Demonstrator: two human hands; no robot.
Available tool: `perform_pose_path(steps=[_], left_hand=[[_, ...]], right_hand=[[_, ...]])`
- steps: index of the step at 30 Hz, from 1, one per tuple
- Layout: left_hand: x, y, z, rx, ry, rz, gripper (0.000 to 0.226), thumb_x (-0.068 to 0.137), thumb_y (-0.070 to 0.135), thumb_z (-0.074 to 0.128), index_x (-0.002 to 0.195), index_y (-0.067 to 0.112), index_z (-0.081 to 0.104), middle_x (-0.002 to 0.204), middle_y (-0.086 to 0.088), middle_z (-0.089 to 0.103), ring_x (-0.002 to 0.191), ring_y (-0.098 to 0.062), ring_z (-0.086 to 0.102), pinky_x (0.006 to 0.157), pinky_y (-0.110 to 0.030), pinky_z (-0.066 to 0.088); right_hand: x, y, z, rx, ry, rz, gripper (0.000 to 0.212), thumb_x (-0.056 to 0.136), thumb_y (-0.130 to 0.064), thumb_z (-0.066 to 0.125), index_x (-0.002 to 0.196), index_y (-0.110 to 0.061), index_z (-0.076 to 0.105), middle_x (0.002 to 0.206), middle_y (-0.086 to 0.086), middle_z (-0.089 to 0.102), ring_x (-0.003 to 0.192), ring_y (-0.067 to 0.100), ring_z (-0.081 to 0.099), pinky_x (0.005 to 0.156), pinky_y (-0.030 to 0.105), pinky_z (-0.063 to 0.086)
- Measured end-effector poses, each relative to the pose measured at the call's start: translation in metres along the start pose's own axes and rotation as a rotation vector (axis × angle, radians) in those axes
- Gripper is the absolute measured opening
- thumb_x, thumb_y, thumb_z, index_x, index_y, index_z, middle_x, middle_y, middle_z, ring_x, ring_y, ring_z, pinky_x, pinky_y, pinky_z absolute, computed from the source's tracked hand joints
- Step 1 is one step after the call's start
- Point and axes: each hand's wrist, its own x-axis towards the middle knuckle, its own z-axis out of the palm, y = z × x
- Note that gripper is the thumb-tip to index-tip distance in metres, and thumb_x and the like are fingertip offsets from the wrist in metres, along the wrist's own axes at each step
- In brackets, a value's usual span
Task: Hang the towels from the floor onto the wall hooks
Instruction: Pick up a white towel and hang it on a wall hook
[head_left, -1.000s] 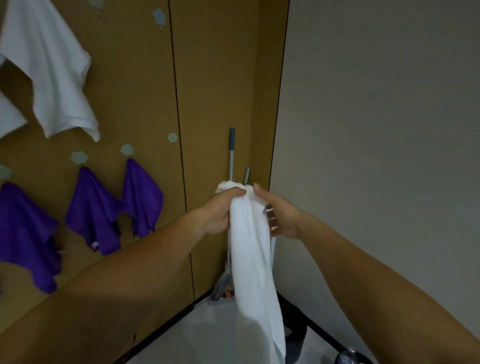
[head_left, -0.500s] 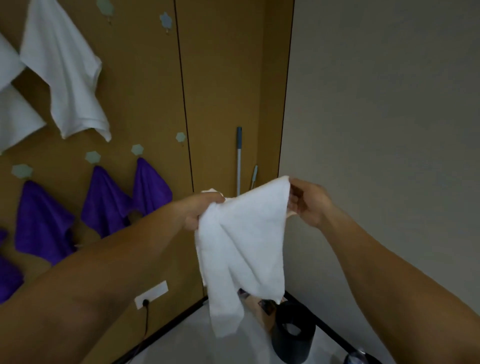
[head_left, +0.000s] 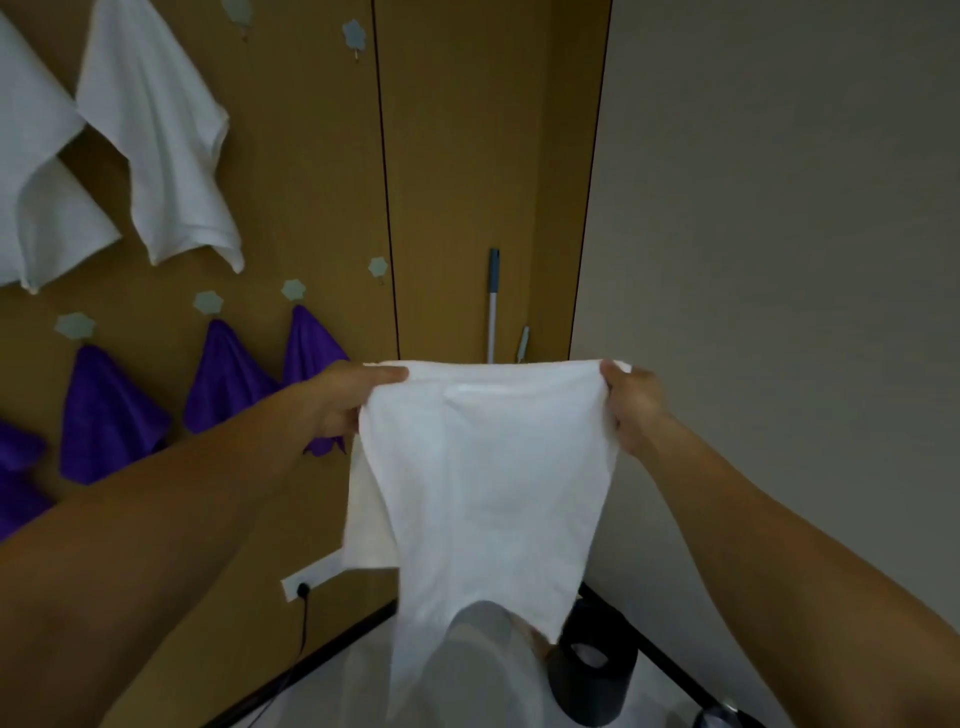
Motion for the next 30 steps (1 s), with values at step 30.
perform_pose_path(steps=[30], left_hand=[[0.022,-0.010,-0.025,0.073,0.479,0.098,0.029,0.092,0.014,0.057,0.114,-0.004,0.058,0.112,-0.021,0.058,0.096,-0.032,0.056,0.063,-0.037,0.049]], right_hand=[[0.016,0.021,-0.025,-0.562,-0.111,-0.010,0.042,0.096,-0.041,0.050,0.069,-0.009,0.051,0.068,0.005,0.046,0.056,0.017,0.040,0.053,0.027,0.034]])
